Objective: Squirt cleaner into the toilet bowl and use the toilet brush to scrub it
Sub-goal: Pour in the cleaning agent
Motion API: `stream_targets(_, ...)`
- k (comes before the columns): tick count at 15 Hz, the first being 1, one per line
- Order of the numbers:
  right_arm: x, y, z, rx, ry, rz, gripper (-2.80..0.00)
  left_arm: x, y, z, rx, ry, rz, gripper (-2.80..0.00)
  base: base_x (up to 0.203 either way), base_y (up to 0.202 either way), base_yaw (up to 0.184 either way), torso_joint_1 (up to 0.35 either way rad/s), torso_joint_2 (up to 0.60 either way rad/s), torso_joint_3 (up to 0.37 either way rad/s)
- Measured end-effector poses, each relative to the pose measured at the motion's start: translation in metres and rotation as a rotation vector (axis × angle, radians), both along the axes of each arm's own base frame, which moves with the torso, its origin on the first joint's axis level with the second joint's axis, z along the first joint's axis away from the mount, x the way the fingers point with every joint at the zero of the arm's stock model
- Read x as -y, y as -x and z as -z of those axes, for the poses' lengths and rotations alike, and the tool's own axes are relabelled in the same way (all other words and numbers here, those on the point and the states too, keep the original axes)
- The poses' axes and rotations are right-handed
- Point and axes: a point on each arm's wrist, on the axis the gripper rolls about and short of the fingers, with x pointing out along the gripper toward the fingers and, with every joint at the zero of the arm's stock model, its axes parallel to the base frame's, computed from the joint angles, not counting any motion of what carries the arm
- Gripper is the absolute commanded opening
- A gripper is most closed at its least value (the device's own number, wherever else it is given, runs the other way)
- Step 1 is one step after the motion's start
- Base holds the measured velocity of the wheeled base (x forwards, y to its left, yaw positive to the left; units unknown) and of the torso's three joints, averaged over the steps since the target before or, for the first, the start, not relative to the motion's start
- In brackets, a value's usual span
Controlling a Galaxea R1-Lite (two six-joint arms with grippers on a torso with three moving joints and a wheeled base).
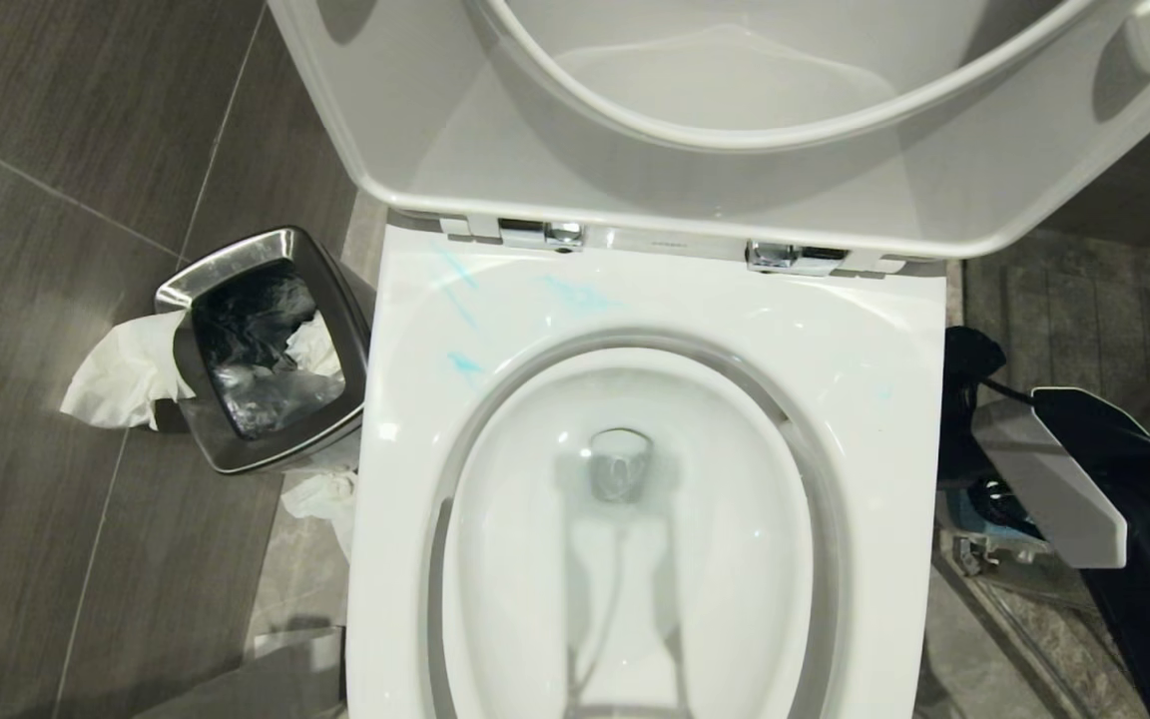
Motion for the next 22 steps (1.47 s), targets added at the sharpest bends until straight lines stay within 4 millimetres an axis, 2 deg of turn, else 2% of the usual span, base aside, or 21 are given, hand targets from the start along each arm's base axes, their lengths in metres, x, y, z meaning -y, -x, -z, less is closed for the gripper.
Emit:
stream_targets(6, 0.01, 0.02, -0.046, 0.038, -0.017, 0.008, -2.8, 0.0, 0.0, 0.0, 0.0, 0.0, 0.0, -2.8, 0.0, 0.0, 0.0, 0.0, 0.0, 0.0)
stream_targets(11, 0.017, 0.047, -0.081, 0.031, -0.033, 0.015, -2.8, 0.0, 0.0, 0.0, 0.0, 0.0, 0.0, -2.8, 0.0, 0.0, 0.0, 0.0, 0.0, 0.0)
stream_targets(17, 0.027, 0.098, -0.122, 0.014, -0.043, 0.038, -2.8, 0.0, 0.0, 0.0, 0.0, 0.0, -0.001, -2.8, 0.0, 0.0, 0.0, 0.0, 0.0, 0.0)
stream_targets(22, 0.029, 0.156, -0.148, -0.015, -0.054, 0.051, -2.8, 0.0, 0.0, 0.0, 0.0, 0.0, 0.0, -2.8, 0.0, 0.0, 0.0, 0.0, 0.0, 0.0)
